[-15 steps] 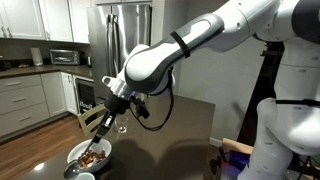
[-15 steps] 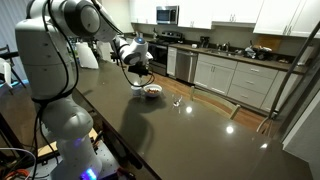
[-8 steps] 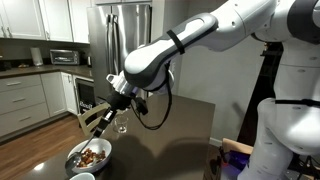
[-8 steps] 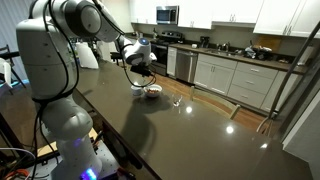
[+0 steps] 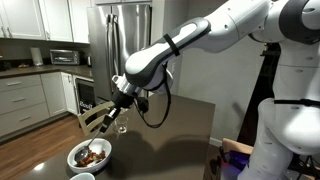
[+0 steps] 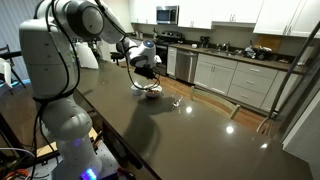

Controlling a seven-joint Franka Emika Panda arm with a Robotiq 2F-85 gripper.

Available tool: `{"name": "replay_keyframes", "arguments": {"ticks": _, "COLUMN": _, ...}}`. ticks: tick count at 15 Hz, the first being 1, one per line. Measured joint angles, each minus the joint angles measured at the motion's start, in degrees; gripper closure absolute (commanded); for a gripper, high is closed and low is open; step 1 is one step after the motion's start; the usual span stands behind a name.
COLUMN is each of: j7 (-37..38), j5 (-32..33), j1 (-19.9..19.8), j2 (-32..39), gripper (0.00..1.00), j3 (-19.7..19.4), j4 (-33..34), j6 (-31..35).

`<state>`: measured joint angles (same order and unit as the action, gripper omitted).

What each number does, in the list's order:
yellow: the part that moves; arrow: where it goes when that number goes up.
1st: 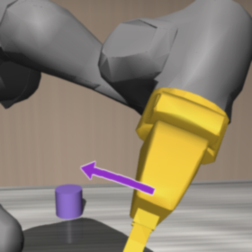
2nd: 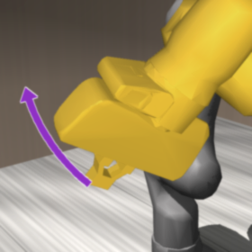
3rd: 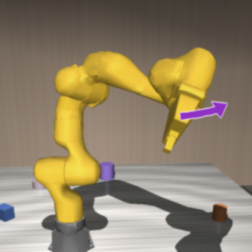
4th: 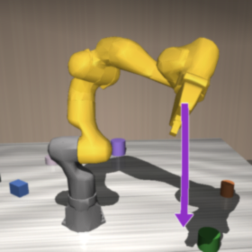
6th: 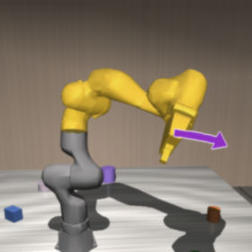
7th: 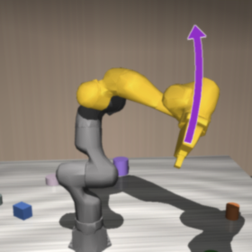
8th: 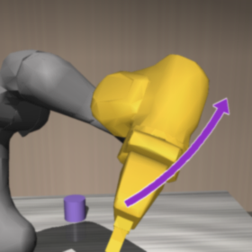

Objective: Pick up the spoon, scoop some contents from the bowl and put them in the white cup.

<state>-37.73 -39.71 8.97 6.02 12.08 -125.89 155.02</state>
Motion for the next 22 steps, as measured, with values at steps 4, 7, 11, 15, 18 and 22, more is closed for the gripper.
{"name": "replay_keyframes", "arguments": {"ticks": 4, "j7": 1.2, "j5": -0.1, "j1": -1.1, "j2": 1.3, "gripper": 0.96, "j3": -0.5, "j4": 0.0, "j6": 0.1}}
{"name": "replay_keyframes", "arguments": {"ticks": 7, "j7": 1.7, "j5": -1.3, "j1": -2.0, "j2": 2.4, "gripper": 0.96, "j3": -0.6, "j4": 0.1, "j6": 0.1}}
{"name": "replay_keyframes", "arguments": {"ticks": 11, "j7": 1.8, "j5": -4.4, "j1": -2.9, "j2": 4.4, "gripper": 0.96, "j3": -0.5, "j4": 0.7, "j6": 0.0}}
{"name": "replay_keyframes", "arguments": {"ticks": 15, "j7": 1.8, "j5": -8.5, "j1": -3.3, "j2": 6.3, "gripper": 0.96, "j3": -0.4, "j4": 1.2, "j6": 0.0}}
{"name": "replay_keyframes", "arguments": {"ticks": 18, "j7": 1.8, "j5": -11.5, "j1": -3.5, "j2": 7.3, "gripper": 0.96, "j3": -0.4, "j4": 1.4, "j6": 0.0}}
{"name": "replay_keyframes", "arguments": {"ticks": 22, "j7": 1.8, "j5": -14.6, "j1": -3.6, "j2": 7.6, "gripper": 0.96, "j3": -0.6, "j4": 1.4, "j6": 0.0}}
